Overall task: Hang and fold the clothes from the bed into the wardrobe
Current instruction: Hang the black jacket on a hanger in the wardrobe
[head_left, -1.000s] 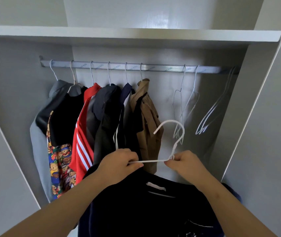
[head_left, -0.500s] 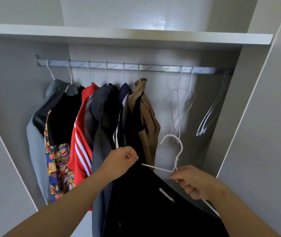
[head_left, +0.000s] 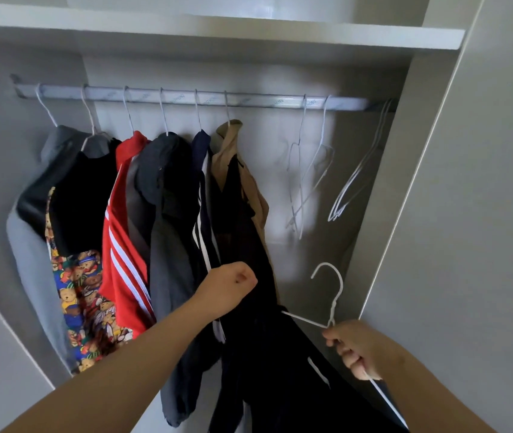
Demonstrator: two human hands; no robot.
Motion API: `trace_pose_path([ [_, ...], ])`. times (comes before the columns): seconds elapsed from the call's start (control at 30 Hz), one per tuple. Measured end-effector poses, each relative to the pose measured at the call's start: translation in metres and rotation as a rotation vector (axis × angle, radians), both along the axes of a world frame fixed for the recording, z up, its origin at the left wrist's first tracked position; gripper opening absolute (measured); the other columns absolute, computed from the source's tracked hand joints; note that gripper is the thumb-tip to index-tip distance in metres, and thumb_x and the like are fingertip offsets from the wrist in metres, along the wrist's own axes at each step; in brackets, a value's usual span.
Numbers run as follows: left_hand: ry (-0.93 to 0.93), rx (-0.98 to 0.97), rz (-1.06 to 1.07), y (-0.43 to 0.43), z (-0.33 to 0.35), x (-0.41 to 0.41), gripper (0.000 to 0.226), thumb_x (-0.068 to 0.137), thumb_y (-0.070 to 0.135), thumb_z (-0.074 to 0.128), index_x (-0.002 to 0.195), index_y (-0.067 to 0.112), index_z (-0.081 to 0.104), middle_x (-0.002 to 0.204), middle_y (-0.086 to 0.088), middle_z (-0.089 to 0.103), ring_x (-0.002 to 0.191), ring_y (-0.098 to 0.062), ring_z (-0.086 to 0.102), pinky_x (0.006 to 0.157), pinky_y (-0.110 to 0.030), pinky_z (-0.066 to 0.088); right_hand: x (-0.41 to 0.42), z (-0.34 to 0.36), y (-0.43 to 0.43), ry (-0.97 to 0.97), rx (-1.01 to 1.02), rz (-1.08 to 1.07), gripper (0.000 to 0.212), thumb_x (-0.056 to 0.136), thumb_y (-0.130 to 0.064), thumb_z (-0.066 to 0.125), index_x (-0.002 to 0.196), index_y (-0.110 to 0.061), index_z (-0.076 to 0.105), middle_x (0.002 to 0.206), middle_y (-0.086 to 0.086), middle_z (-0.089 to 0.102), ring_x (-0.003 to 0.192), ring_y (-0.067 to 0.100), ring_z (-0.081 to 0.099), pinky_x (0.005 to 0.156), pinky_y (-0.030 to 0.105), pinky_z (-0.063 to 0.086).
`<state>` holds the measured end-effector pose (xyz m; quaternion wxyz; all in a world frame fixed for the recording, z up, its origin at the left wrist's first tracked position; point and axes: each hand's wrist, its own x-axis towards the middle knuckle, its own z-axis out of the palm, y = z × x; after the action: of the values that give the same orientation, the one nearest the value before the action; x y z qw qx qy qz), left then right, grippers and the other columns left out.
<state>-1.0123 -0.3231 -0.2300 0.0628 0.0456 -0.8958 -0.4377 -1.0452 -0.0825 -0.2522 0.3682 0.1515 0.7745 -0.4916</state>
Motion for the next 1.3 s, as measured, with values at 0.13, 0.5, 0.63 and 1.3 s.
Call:
trace_pose_path([
  [0.13, 0.011, -0.132, -0.047, 0.017, -0.004, -0.012, 0.013, 0.093, 0.025, 0.052, 0.087, 0.027, 0.063, 0.090, 0.010, 0.061, 0.084, -0.004, 0.058, 0.068, -0.010, 0.043, 0.005, -0.001, 0.022, 0.006, -0.021, -0.085, 0.033, 0.092, -0.013, 0.050, 0.060, -0.011, 0.045, 0.039, -0.005, 0.024, 0.027, 0.007, 0.015, 0.034, 0.012, 0.007],
  [0.5, -0.031, -1.559, -0.349, 0.039, 0.012, -0.104, 0.063, 0.095, 0.030, 0.041, 0.149, 0.027, 0.009, 0.158, -0.005, -0.007, 0.143, -0.029, -0.016, 0.112, -0.052, -0.010, 0.008, -0.004, 0.046, -0.013, -0.107, -0.208, 0.027, 0.090, -0.015, 0.051, 0.064, -0.010, 0.050, 0.042, -0.005, 0.023, 0.033, 0.008, 0.014, 0.038, 0.014, 0.007],
  [0.63, -0.047, -1.683, -0.309, 0.035, 0.018, -0.117, 0.066, 0.096, 0.036, 0.040, 0.149, 0.028, 0.003, 0.158, -0.005, -0.009, 0.142, -0.031, -0.017, 0.110, -0.055, -0.012, 0.001, 0.005, 0.039, 0.014, -0.118, -0.211, 0.025, 0.090, -0.013, 0.048, 0.065, -0.010, 0.051, 0.042, -0.004, 0.024, 0.033, 0.009, 0.014, 0.036, 0.014, 0.010],
  [1.3, -0.726, -1.935, -0.192, -0.089, 0.008, -0.091, 0.038, 0.094, 0.036, 0.035, 0.130, 0.024, 0.042, 0.144, 0.001, 0.034, 0.131, -0.017, 0.029, 0.109, -0.029, 0.019, -0.026, 0.011, -0.009, 0.046, -0.092, -0.190, 0.021, 0.085, -0.005, 0.052, 0.064, -0.008, 0.051, 0.040, -0.003, 0.027, 0.032, 0.009, 0.015, 0.034, 0.015, 0.012],
])
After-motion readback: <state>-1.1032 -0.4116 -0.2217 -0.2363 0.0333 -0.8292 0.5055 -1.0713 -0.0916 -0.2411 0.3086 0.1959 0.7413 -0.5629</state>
